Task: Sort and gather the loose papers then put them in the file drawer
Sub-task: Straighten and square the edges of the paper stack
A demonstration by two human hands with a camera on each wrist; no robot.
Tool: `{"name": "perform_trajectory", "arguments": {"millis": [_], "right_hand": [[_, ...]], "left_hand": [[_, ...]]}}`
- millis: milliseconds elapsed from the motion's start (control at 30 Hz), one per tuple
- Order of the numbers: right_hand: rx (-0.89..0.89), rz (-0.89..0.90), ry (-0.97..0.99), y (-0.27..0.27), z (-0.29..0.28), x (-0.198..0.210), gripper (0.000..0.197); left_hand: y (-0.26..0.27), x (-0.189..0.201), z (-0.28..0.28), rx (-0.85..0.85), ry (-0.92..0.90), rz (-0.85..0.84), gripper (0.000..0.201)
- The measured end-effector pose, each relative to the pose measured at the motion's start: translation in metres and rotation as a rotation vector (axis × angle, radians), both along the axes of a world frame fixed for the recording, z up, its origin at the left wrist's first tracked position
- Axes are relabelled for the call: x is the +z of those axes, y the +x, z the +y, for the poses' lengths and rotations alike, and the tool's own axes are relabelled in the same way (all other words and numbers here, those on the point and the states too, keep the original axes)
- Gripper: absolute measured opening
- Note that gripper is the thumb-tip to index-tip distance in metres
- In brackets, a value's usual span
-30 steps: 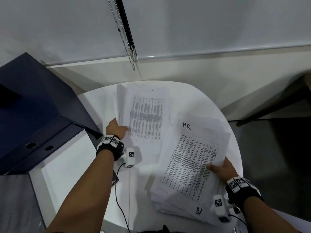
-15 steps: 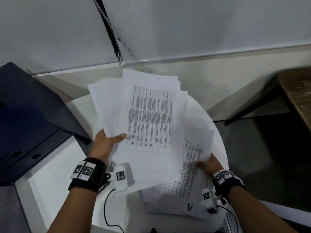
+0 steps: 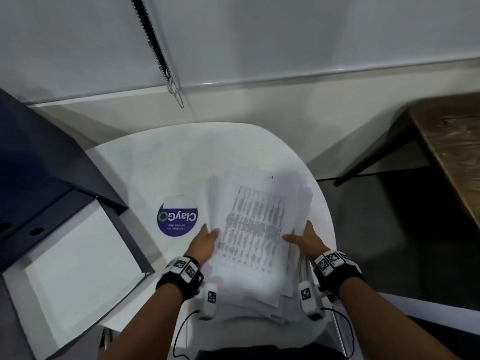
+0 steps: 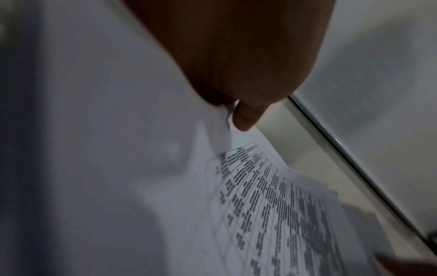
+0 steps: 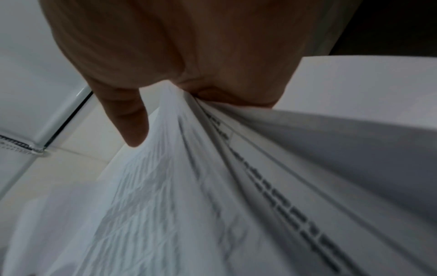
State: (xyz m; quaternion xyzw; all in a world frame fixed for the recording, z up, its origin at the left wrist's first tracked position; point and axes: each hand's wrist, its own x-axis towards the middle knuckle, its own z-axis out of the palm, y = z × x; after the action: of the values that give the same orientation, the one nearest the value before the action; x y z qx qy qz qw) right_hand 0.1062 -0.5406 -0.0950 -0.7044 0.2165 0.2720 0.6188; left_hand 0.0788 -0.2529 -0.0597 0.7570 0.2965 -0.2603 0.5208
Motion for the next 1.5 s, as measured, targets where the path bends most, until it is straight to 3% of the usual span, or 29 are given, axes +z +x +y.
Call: {"name": "perform_trajectory", "arguments": {"millis": [100, 233, 367, 533, 600, 667, 733, 800, 867, 900, 967, 1033, 1100, 1167, 1266, 1500], "right_hand": [[0.002, 0.005, 0.053, 0.001, 0.004, 0.005, 0.086], [-0.008, -0.02, 0.079, 0.002, -0.005, -0.024, 0.094], [-0.029, -0.04, 0.048, -0.003, 0.008, 0.007, 0.069], [0.045, -0.162, 0.018, -0.002, 0.01, 0.031, 0.074], [0.051, -0.231, 0.04, 0.001, 0.011, 0.052, 0.071], [0.071, -0.304, 0.09, 0.006, 0.01, 0.079, 0.066], [0.101, -0.384, 0.108, 0.015, 0.011, 0.113, 0.048], [0.123, -0.473, 0.077, 0.025, 0.011, 0.141, 0.024], [0.114, -0.549, 0.071, 0.033, 0.014, 0.165, 0.011], [0.095, -0.582, 0.06, 0.035, 0.017, 0.174, 0.011], [0.016, -0.58, -0.008, 0.038, 0.025, 0.171, 0.035], [-0.055, -0.504, -0.135, 0.037, 0.033, 0.158, 0.046], [-0.077, -0.439, -0.17, 0.031, 0.039, 0.143, 0.051], [-0.124, -0.419, -0.154, 0.022, 0.046, 0.137, 0.046], [-0.089, -0.494, -0.196, 0.005, 0.052, 0.138, 0.019], [-0.187, -0.446, -0.276, 0.004, 0.055, 0.136, 0.033]], "left_hand": [[0.007, -0.004, -0.01, -0.027, -0.029, -0.013, 0.07], [0.026, -0.006, 0.014, 0.029, 0.14, -0.091, 0.037], [0.023, -0.014, 0.01, -0.135, 0.261, -0.135, 0.037], [0.017, -0.016, 0.01, -0.002, 0.243, -0.112, 0.05], [0.015, -0.008, 0.012, 0.12, 0.083, -0.093, 0.073], [0.016, 0.011, 0.011, 0.292, -0.237, -0.101, 0.091], [0.024, 0.037, 0.01, 0.401, -0.471, -0.156, 0.104], [0.037, 0.073, 0.018, 0.438, -0.59, -0.333, 0.105], [0.048, 0.106, 0.025, 0.404, -0.641, -0.514, 0.084], [0.052, 0.115, 0.028, 0.416, -0.623, -0.558, 0.079], [0.052, 0.131, 0.029, 0.456, -0.548, -0.573, 0.058], [0.048, 0.138, 0.026, 0.484, -0.443, -0.62, 0.035], [0.041, 0.138, 0.022, 0.502, -0.371, -0.616, 0.027], [0.035, 0.132, 0.023, 0.479, -0.368, -0.641, 0.036], [0.031, 0.124, 0.027, 0.419, -0.376, -0.632, 0.054], [0.03, 0.132, 0.017, 0.423, -0.366, -0.707, 0.061]]}}
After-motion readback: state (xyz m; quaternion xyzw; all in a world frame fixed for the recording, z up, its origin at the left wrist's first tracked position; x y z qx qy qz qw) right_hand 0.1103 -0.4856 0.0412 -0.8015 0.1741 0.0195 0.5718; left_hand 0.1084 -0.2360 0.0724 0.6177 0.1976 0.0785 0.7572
